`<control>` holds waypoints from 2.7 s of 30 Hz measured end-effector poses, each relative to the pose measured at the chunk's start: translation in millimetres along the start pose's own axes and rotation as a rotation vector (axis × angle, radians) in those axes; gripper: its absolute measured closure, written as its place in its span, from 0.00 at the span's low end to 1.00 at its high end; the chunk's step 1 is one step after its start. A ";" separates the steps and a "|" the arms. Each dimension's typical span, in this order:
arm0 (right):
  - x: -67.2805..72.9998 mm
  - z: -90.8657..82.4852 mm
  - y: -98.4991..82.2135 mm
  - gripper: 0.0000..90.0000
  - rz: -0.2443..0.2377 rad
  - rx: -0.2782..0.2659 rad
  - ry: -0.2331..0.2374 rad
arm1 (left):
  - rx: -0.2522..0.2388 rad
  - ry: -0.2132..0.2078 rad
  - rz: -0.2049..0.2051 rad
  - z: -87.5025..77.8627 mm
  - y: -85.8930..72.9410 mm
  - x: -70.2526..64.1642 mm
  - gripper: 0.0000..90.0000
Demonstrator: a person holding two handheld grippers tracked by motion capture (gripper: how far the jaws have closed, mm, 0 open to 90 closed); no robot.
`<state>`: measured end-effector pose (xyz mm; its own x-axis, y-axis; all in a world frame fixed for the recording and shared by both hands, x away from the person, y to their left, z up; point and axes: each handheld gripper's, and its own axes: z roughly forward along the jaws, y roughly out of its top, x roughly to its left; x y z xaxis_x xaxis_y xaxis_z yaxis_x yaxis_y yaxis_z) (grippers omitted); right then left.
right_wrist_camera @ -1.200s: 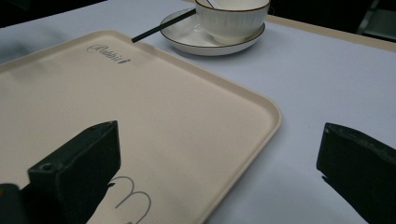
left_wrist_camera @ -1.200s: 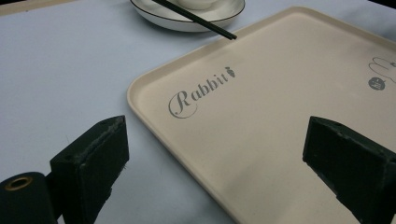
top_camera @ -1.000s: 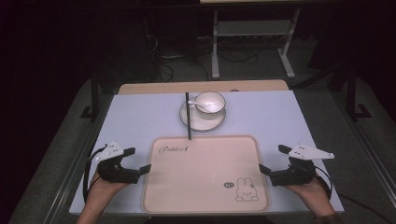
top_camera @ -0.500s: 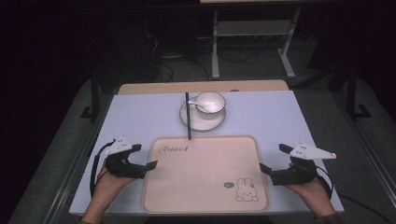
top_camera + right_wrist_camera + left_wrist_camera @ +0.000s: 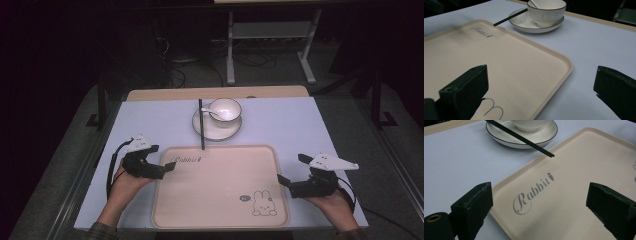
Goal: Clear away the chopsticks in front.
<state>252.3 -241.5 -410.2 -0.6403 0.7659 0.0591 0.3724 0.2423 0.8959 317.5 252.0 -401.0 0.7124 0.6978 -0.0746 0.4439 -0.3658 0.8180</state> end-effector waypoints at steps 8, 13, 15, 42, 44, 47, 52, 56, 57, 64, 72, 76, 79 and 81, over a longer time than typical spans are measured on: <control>0.9 2.3 -0.4 0.00 -0.006 0.010 0.005 | 0.023 -0.009 0.003 21.1 14.8 0.9 0.07; 2.6 1.6 -0.9 0.00 -0.010 0.008 0.009 | 0.024 -0.004 0.000 31.0 22.9 5.5 0.07; 3.2 1.5 -1.5 0.00 -0.010 0.008 0.010 | 0.026 -0.005 -0.002 35.2 27.4 8.0 0.07; 1.5 0.0 -3.6 0.00 0.006 0.002 0.022 | 0.061 -0.012 -0.011 104.2 83.1 33.2 0.11; 1.3 -0.1 -3.7 0.00 0.005 0.000 0.022 | 0.072 -0.004 -0.007 110.5 88.9 34.3 0.15; 1.0 -0.7 -3.7 0.00 0.007 -0.003 0.022 | 0.089 0.009 -0.002 120.7 95.9 36.2 0.17; -0.3 -1.7 -3.7 0.00 0.014 -0.008 0.022 | 0.145 0.051 0.011 137.9 103.9 37.7 0.24; -0.4 -2.2 -3.7 0.00 0.014 -0.010 0.026 | 0.167 0.065 -0.004 149.2 105.0 40.6 0.32; -0.4 -2.2 -3.6 0.00 0.015 -0.010 0.026 | 0.178 0.068 -0.003 151.9 104.7 41.0 0.33; -0.9 -2.7 -3.2 0.00 0.017 -0.012 0.027 | 0.220 0.068 -0.036 166.2 99.2 41.3 0.41; -1.2 -3.8 -3.1 0.00 0.022 -0.014 0.029 | 0.240 0.065 -0.049 172.6 96.0 40.8 0.47; -0.9 -3.4 -3.2 0.00 0.017 -0.009 0.034 | 0.240 0.060 -0.056 174.5 95.6 40.8 0.50; -0.7 -3.6 -3.1 0.00 0.018 -0.011 0.037 | 0.241 0.063 -0.063 176.3 95.1 41.3 0.53; -0.9 -3.9 -3.1 0.00 0.020 -0.012 0.036 | 0.243 0.068 -0.063 177.6 94.7 41.7 0.55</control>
<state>249.1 -245.3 -411.2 -0.6567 0.7484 0.0930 0.3774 0.2194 0.8997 485.8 137.1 -427.9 0.6446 0.7607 -0.0763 0.6098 -0.4514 0.6515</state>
